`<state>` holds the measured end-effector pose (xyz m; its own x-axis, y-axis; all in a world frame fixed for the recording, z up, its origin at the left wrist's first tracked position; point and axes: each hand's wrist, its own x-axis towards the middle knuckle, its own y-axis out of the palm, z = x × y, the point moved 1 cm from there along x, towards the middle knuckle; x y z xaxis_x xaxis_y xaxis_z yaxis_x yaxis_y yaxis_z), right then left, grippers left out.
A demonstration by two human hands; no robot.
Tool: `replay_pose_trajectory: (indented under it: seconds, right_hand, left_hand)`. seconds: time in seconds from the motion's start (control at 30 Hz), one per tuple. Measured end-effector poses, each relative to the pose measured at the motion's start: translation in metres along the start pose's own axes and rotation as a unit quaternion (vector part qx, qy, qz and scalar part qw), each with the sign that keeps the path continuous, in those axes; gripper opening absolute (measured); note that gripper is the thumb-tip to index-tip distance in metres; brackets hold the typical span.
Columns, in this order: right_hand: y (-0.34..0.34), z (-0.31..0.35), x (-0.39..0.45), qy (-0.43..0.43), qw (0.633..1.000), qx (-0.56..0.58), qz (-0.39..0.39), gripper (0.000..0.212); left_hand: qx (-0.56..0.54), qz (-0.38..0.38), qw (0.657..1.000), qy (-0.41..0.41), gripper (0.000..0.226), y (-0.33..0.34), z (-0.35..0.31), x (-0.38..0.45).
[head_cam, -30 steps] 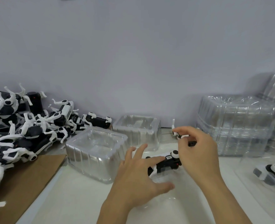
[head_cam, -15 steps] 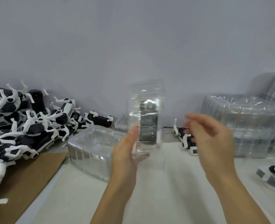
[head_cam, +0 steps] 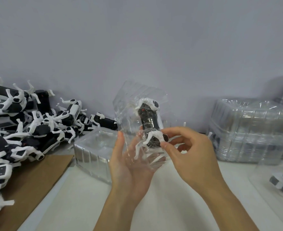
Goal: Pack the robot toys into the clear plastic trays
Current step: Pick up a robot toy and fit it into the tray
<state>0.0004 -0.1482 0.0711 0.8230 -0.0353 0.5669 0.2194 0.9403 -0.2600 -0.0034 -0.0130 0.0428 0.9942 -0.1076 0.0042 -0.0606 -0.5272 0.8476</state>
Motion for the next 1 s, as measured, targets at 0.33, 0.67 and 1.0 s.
replay_pose_trajectory:
  seconds: [0.33,0.67,1.0]
  right_hand:
    - [-0.005,-0.003,0.002,0.0,1.0,-0.01,0.017,0.033]
    - [-0.018,-0.004,0.004,0.001,1.0,0.005,-0.02,0.027]
    - [-0.024,-0.007,0.008,0.007,0.997,0.02,-0.079,0.025]
  left_hand:
    - [0.004,-0.001,1.0,-0.008,0.069,-0.001,0.001,0.0]
    - [0.138,-0.006,0.99,-0.023,0.064,0.003,0.005,0.001]
    - [0.201,0.027,0.979,-0.028,0.059,0.0,0.01,0.004]
